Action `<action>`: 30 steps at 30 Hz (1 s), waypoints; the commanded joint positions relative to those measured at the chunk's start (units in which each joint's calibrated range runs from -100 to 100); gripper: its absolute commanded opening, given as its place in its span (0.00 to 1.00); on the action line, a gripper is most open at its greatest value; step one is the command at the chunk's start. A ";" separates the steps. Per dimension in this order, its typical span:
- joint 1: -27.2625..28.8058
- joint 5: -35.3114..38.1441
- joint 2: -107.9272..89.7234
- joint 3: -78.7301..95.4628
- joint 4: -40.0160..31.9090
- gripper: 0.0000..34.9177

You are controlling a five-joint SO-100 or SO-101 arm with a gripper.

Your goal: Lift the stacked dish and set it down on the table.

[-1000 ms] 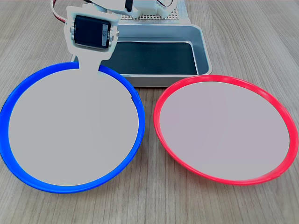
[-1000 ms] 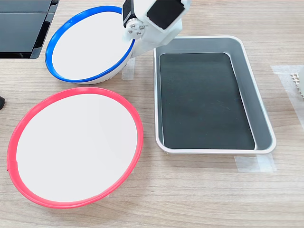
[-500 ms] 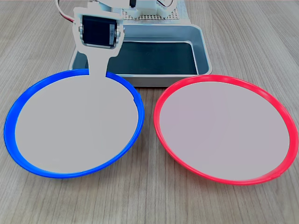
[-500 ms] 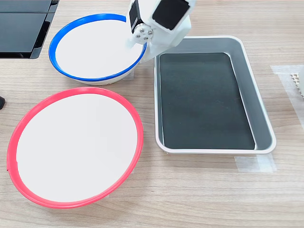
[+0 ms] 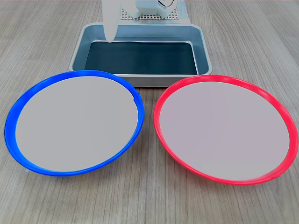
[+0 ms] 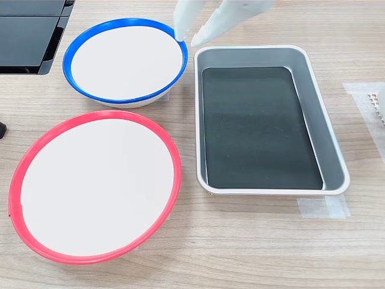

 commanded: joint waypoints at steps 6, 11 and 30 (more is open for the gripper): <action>-6.20 -8.50 -31.69 30.92 -25.77 0.00; -9.58 -10.26 -52.33 51.22 -29.90 0.00; -6.85 -10.65 -79.03 67.88 -2.74 0.00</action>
